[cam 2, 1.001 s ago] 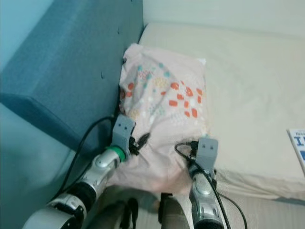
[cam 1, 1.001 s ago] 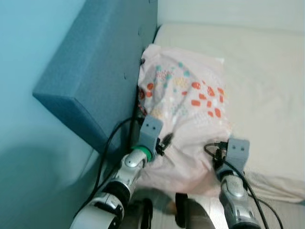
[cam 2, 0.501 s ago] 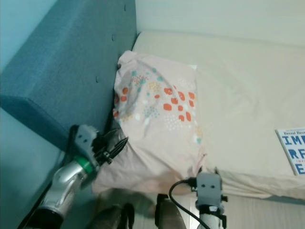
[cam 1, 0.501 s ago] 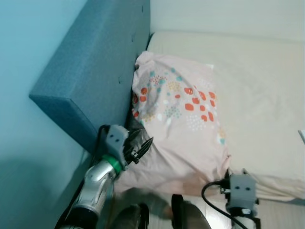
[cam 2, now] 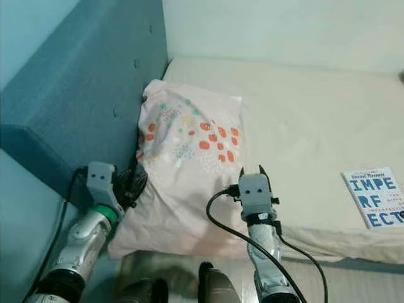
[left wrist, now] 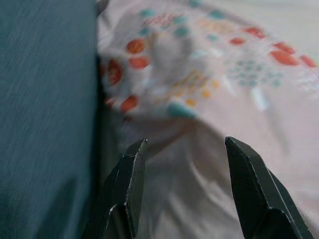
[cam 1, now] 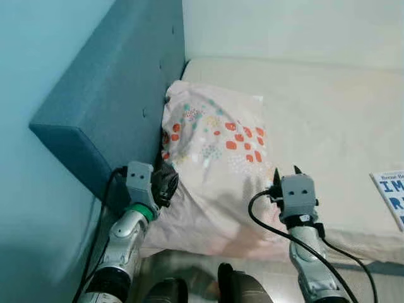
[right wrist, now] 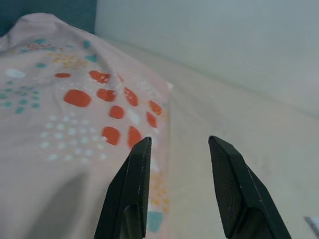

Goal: Clean up the room

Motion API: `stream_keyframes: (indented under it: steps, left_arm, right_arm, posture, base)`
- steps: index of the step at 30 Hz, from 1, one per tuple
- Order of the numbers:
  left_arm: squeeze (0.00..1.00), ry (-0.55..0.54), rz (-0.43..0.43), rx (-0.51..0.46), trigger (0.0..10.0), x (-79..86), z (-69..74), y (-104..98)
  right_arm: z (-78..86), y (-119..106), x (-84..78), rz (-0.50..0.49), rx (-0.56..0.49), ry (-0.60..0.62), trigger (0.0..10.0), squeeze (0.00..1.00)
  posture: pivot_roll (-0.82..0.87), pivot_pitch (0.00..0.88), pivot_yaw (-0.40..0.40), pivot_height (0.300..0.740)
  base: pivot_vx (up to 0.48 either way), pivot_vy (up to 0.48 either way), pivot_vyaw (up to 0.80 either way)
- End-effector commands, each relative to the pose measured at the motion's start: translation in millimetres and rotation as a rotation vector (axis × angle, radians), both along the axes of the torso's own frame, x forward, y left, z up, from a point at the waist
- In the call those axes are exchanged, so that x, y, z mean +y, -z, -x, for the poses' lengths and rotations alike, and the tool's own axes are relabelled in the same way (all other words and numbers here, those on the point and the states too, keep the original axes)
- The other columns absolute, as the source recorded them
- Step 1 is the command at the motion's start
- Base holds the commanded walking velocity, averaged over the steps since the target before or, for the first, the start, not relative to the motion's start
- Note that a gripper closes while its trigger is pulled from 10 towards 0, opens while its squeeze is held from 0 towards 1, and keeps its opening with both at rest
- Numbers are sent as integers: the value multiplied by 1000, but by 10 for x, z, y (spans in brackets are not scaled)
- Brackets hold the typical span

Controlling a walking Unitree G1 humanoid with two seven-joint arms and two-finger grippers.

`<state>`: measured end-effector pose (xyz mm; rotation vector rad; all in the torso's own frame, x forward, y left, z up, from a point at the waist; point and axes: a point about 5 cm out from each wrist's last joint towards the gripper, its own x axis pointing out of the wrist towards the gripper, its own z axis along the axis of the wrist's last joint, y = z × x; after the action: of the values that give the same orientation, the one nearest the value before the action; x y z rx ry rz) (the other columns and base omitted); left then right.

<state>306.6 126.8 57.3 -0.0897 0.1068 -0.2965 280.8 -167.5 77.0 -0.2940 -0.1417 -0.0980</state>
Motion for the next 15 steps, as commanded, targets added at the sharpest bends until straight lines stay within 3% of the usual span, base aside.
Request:
stream_keyframes:
  steps: [1,3,15]
  left_arm:
    - [0,11,-32,49,10000,-73,17,86]
    - [0,34,-55,43,10000,-133,5,75]
    - [0,135,-103,30,10000,-286,16,74]
  right_arm:
    - [45,139,45,-11,74,-5,10000,0]
    - [62,170,42,-60,88,12,10000,0]
    - [177,357,-21,-145,187,71,10000,0]
  posture:
    - [-16,107,82,740]
    - [-17,111,88,740]
    - [-20,125,124,740]
  base:
    - [0,0,0]
    - [0,0,0]
    - [0,0,-800]
